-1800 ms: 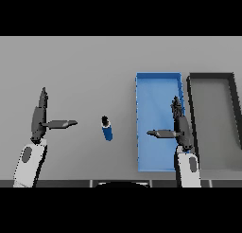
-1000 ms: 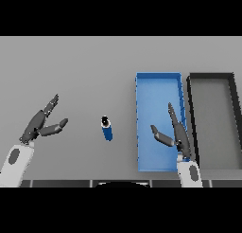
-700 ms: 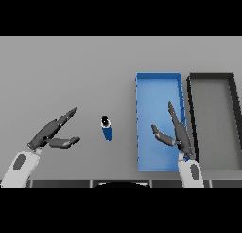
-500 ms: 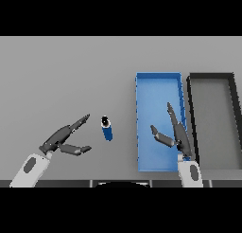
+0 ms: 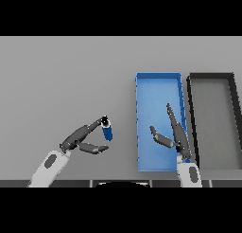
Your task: Pick up the blue pipe and place it into the blue bin.
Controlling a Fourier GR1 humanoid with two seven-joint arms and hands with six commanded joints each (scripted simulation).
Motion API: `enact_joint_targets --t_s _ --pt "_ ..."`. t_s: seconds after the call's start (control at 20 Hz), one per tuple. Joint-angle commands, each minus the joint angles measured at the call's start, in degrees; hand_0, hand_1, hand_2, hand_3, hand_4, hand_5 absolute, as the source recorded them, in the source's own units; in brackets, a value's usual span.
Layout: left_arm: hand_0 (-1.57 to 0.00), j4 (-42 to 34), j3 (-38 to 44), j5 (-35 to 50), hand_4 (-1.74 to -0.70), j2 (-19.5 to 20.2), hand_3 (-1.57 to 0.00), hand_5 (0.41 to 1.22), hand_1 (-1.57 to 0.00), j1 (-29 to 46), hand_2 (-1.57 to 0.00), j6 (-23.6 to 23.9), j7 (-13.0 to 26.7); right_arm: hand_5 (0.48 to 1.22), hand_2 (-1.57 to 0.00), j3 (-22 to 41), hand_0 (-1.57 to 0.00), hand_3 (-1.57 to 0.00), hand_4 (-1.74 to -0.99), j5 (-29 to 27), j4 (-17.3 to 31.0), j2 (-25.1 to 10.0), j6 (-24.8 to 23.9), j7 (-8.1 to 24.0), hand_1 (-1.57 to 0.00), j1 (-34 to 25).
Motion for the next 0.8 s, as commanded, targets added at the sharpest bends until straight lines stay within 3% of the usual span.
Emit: enact_joint_targets --t_s 0.0,0.25,0.45,0.55,0.65,0.75 --pt "0.00 2.21 -0.07 -0.17 -1.19 -1.12 0.00 0.469 0.00 -1.07 0.00 -0.34 -0.27 0.612 0.00 -0.69 0.00 0.00 -1.218 -0.32 0.14 -0.36 -0.19 -0.50 0.00 0.12" --pt "0.00 7.31 -1.79 -3.71 -1.13 -4.73 0.00 0.462 0.00 -5.20 0.00 0.09 -0.84 0.605 0.00 -0.87 0.00 0.00 -1.201 -0.34 -0.69 -0.72 -0.20 -0.52 0.00 0.33" --pt "0.00 10.31 -1.54 -1.89 -1.21 -8.79 0.00 0.533 0.00 -6.70 0.00 -0.53 -3.20 0.606 0.00 -1.11 0.00 0.00 -1.206 -1.26 -0.77 -0.70 0.33 -0.06 0.00 0.87" --pt "0.00 10.47 -0.90 -0.89 -1.27 -9.63 -0.04 0.585 -0.04 -6.55 -0.11 -0.31 -4.60 0.603 0.00 -0.87 0.00 0.00 -1.196 -0.53 -1.26 -0.63 -0.16 -0.30 0.00 1.21" --pt "-0.10 11.97 -0.62 -1.13 -1.32 -11.12 -0.22 0.651 -0.26 -7.29 -0.36 0.95 -3.21 0.605 0.00 -1.27 0.00 0.00 -1.198 -1.23 -0.48 -0.71 0.20 0.69 0.00 0.29" --pt "-0.50 11.55 -0.34 0.77 -1.42 -12.56 -0.70 0.856 -0.68 -6.43 -0.73 0.72 -3.03 0.604 0.00 -1.73 0.00 0.00 -1.196 -1.45 -0.17 -0.93 0.12 0.66 0.00 -0.24"
